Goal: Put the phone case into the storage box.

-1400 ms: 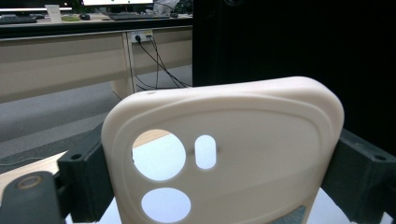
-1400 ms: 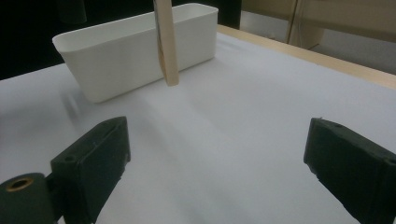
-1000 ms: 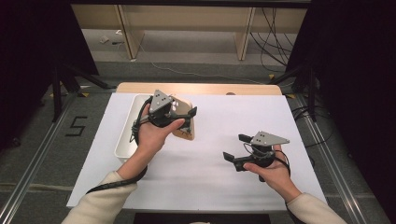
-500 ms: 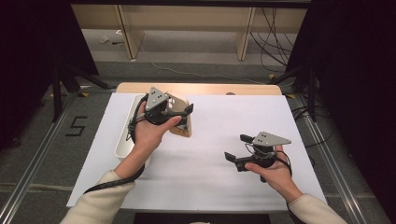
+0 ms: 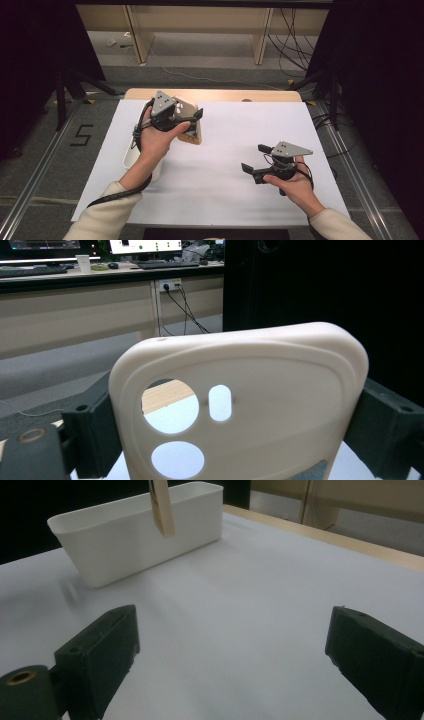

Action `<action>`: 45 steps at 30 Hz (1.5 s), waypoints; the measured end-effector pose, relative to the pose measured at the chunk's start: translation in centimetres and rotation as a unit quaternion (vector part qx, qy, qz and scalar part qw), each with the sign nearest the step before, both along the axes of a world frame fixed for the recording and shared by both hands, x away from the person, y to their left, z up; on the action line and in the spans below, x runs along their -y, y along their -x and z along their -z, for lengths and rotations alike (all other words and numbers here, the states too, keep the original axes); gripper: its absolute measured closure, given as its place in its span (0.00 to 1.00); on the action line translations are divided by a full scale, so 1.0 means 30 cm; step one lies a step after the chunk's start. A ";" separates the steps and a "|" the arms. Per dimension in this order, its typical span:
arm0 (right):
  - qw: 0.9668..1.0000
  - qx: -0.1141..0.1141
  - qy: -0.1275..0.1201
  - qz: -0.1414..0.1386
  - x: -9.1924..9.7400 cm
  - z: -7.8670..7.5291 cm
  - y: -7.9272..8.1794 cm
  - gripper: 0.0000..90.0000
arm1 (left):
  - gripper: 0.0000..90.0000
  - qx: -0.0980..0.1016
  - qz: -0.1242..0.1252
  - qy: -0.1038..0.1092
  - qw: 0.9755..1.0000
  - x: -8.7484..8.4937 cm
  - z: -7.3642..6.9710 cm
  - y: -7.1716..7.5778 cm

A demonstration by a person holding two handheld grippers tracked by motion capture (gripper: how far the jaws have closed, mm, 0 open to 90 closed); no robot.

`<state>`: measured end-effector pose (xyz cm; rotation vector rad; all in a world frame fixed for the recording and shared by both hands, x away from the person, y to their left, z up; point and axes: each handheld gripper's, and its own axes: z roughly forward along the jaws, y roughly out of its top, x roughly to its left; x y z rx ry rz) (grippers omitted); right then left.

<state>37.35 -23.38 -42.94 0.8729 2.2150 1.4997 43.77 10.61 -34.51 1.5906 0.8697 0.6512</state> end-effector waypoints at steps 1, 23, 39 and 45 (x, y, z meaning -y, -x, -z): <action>1.000 -0.001 -0.001 0.000 0.001 0.000 0.001 0.09 | 0.12 0.000 0.000 0.001 1.000 -0.002 -0.001 -0.001; 1.000 0.002 -0.003 0.000 0.006 0.000 0.003 0.09 | 0.12 0.005 -0.021 0.006 1.000 -0.053 -0.020 -0.015; 1.000 0.001 -0.002 0.000 0.010 -0.001 0.004 0.10 | 0.12 0.011 -0.038 0.008 0.999 -0.090 -0.036 -0.020; 1.000 0.002 -0.002 0.001 0.013 0.000 0.003 0.10 | 0.12 0.013 -0.044 0.008 0.999 -0.105 -0.043 -0.022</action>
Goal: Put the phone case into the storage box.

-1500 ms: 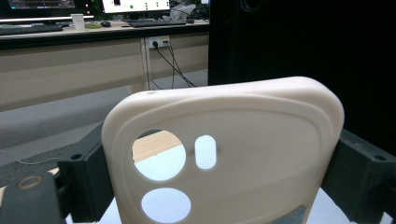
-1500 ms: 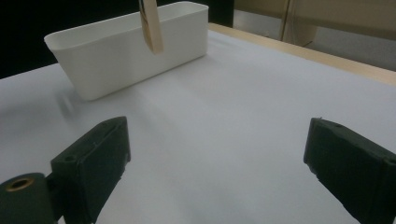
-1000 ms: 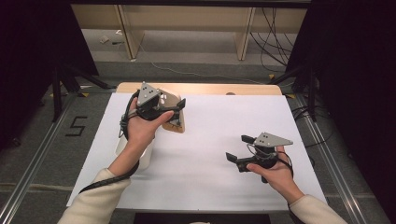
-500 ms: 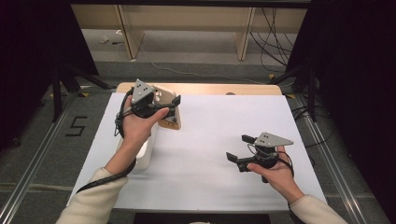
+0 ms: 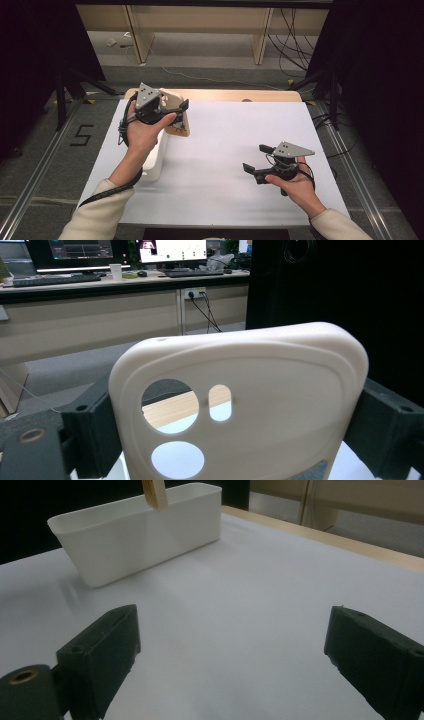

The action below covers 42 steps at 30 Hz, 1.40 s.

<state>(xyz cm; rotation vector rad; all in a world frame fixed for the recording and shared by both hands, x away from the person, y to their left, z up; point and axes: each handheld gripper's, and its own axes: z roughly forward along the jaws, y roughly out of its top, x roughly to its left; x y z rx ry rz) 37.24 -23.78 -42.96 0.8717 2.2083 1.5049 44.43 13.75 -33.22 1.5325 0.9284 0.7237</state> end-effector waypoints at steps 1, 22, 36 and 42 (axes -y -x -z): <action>1.000 0.000 0.000 0.000 0.002 0.000 0.001 0.10 | 0.12 0.000 -0.001 0.001 1.000 -0.002 -0.001 0.000; 1.000 0.000 -0.002 0.009 0.024 0.000 0.006 0.10 | 0.12 -0.002 -0.021 0.001 1.000 -0.052 -0.011 -0.012; 1.000 0.000 -0.002 0.011 0.032 0.001 0.007 0.10 | 0.12 -0.002 -0.033 0.001 0.999 -0.081 -0.016 -0.018; 1.000 0.000 -0.001 0.012 0.032 0.001 0.007 0.10 | 0.12 0.000 -0.038 0.003 0.999 -0.094 -0.022 -0.019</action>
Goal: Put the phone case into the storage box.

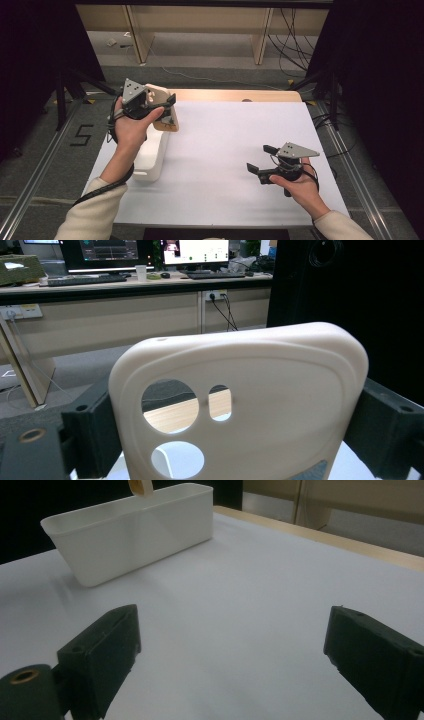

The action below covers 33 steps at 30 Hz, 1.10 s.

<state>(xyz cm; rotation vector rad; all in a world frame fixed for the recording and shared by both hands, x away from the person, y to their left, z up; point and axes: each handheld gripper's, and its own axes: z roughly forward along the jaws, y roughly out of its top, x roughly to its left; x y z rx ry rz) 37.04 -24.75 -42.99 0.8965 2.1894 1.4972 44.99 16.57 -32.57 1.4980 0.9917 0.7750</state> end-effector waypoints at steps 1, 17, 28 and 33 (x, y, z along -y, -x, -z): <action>1.000 0.000 0.000 0.000 0.000 0.000 0.000 0.10 | 0.12 0.000 -0.001 -0.001 1.000 -0.003 -0.001 0.000; 1.000 -0.001 -0.001 0.000 0.001 0.000 -0.001 0.10 | 0.12 0.004 -0.013 -0.008 1.000 -0.032 -0.001 -0.008; 1.000 0.000 -0.002 0.000 0.001 0.000 -0.001 0.10 | 0.12 0.004 -0.023 -0.010 1.000 -0.054 -0.002 -0.013; 1.000 -0.001 -0.001 -0.001 0.000 0.000 0.000 0.10 | 0.12 0.004 -0.025 -0.011 1.000 -0.064 -0.001 -0.017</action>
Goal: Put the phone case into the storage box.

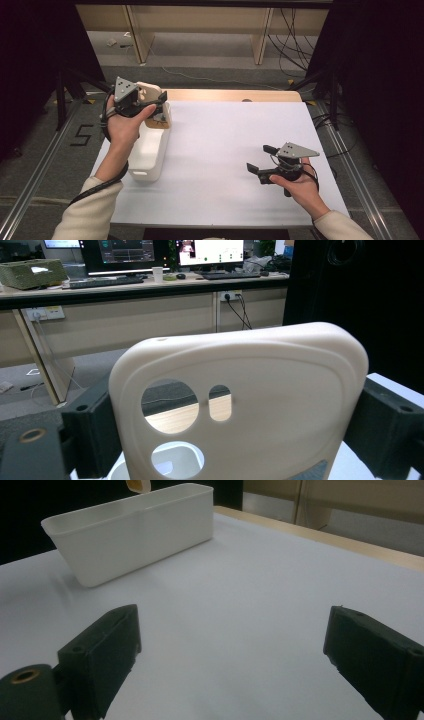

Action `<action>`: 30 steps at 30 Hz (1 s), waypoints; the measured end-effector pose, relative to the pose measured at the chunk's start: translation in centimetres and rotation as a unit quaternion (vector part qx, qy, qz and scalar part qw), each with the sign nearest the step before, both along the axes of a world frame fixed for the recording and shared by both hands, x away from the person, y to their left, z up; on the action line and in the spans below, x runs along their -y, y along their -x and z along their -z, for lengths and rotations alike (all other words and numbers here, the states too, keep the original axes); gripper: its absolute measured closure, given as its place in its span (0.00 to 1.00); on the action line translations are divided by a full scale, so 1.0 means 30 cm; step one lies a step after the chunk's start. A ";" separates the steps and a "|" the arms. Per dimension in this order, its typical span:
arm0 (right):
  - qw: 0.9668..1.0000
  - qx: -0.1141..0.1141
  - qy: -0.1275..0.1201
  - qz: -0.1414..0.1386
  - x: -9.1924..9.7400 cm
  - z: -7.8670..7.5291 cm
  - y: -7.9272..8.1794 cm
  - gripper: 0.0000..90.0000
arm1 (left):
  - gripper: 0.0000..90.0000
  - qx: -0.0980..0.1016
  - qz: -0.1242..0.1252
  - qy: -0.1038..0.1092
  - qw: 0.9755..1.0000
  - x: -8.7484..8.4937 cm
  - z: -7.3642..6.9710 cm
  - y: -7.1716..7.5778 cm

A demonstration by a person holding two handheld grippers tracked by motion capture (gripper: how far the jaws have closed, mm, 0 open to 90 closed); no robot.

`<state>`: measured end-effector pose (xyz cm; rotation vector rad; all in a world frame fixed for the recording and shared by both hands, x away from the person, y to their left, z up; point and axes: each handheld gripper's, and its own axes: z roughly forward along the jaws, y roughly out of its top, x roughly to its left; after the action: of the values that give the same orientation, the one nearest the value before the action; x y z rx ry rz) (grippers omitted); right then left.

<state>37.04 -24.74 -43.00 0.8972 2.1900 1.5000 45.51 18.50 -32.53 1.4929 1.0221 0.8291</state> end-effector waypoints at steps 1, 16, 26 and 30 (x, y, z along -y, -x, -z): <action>1.000 0.000 0.000 0.000 0.000 0.000 0.000 0.10 | 0.12 -0.001 -0.001 0.001 1.000 -0.002 0.000 -0.001; 1.000 -0.001 -0.001 -0.001 0.000 0.002 -0.002 0.11 | 0.12 0.000 -0.010 -0.006 1.000 -0.022 0.005 -0.008; 1.000 0.000 -0.002 -0.001 0.001 0.001 -0.002 0.11 | 0.12 0.001 -0.016 -0.010 1.000 -0.032 0.008 -0.012; 1.000 -0.001 -0.001 0.000 0.002 0.001 -0.002 0.11 | 0.12 0.000 -0.018 -0.010 1.000 -0.036 0.012 -0.015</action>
<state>37.11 -24.79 -43.04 0.8992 2.1909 1.5020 45.97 19.58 -32.89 1.4946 1.0467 0.8672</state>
